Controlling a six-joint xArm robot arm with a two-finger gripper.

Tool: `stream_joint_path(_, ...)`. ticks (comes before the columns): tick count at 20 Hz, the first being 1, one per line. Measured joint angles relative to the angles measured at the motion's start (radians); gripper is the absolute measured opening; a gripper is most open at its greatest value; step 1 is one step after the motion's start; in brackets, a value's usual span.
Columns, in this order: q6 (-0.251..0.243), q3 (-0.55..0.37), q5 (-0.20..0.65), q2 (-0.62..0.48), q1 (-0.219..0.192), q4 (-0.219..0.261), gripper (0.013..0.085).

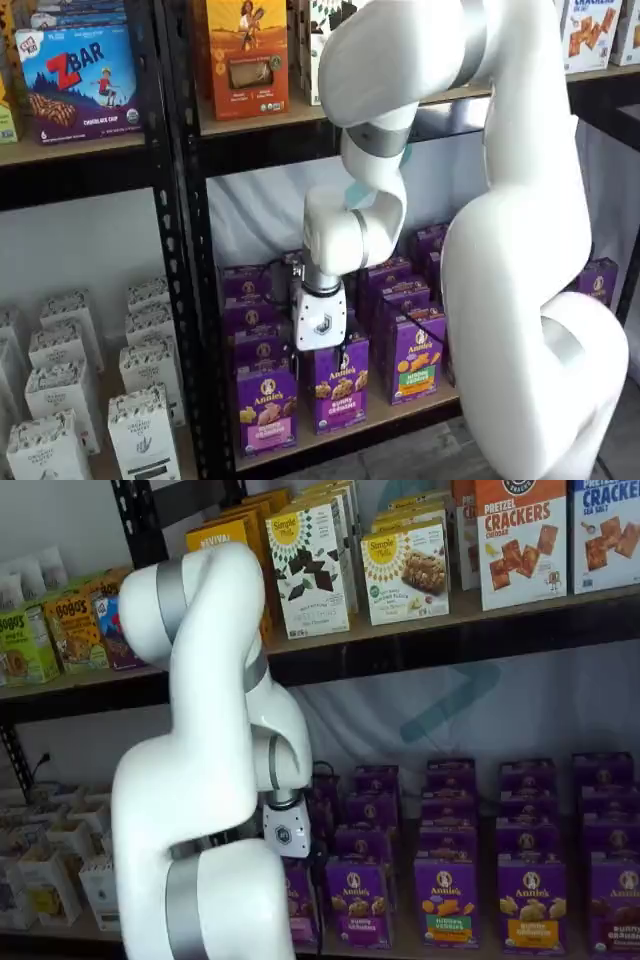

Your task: Pick up the purple box with a pink patch in the middle, on the bottom shelf, the first box from the left

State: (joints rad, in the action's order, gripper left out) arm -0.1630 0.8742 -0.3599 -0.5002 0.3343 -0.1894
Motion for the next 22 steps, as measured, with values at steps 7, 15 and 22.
stream_joint_path(7,0.029,0.121,-0.011,-0.106,-0.009,-0.022,0.085)
stream_joint_path(15,0.054,0.194,0.016,-0.171,-0.017,-0.038,0.085)
stream_joint_path(22,0.076,0.226,0.027,-0.188,-0.016,-0.06,0.085)
